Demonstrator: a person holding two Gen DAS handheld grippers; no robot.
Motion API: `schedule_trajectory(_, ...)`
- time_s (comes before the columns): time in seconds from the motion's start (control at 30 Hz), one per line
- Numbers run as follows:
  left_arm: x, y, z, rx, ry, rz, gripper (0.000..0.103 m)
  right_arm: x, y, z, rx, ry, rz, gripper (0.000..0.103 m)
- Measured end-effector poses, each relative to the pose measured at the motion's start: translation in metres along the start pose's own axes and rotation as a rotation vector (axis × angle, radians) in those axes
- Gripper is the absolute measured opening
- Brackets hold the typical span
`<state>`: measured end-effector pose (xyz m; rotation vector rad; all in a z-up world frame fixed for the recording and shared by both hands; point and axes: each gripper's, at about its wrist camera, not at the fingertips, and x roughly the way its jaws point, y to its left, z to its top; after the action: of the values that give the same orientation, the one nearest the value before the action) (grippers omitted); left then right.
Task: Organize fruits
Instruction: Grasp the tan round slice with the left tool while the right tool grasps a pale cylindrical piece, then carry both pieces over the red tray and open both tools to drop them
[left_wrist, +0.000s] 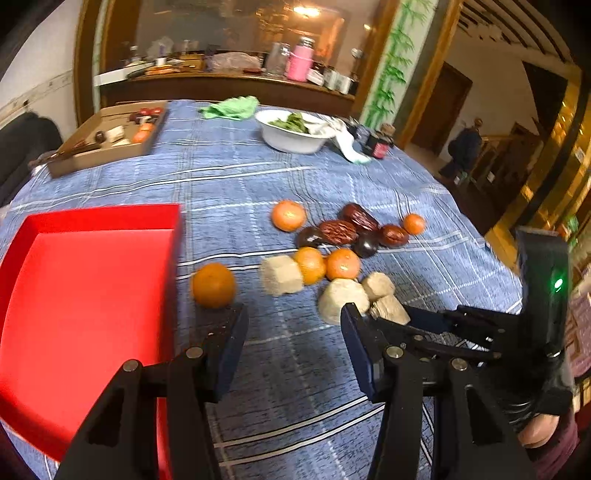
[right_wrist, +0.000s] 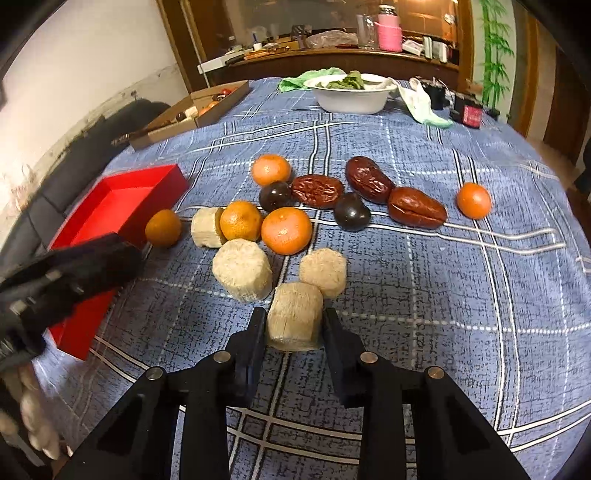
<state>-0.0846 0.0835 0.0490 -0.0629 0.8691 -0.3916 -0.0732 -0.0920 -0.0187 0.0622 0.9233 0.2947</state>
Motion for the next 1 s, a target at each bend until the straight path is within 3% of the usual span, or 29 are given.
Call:
schedule_trajectory(0.2,0.033,-0.027,0.004,0.091,0.057,-0.040,0.051,-0.008,-0.019,-0.006,0.063,-0.002,0.019,0.032)
schedule_trajectory(0.47,0.072,-0.038,0.006,0.113,0.111,-0.039,0.042,-0.014,-0.031,-0.010,0.106,-0.015,0.047,0.031)
schedule_trajectory(0.5,0.071,-0.039,0.005,0.121,0.098,-0.016,0.036,-0.014,-0.031,-0.010,0.104,-0.016,0.045,0.031)
schedule_trajectory(0.73,0.053,-0.028,0.004,0.045,0.087,0.004,0.036,-0.017,-0.028,-0.012,0.092,-0.032,0.024,0.031)
schedule_trajectory(1.0,0.002,-0.012,0.000,0.024,0.013,0.105,0.037,-0.034,-0.013,-0.016,0.088,-0.067,0.014,0.031)
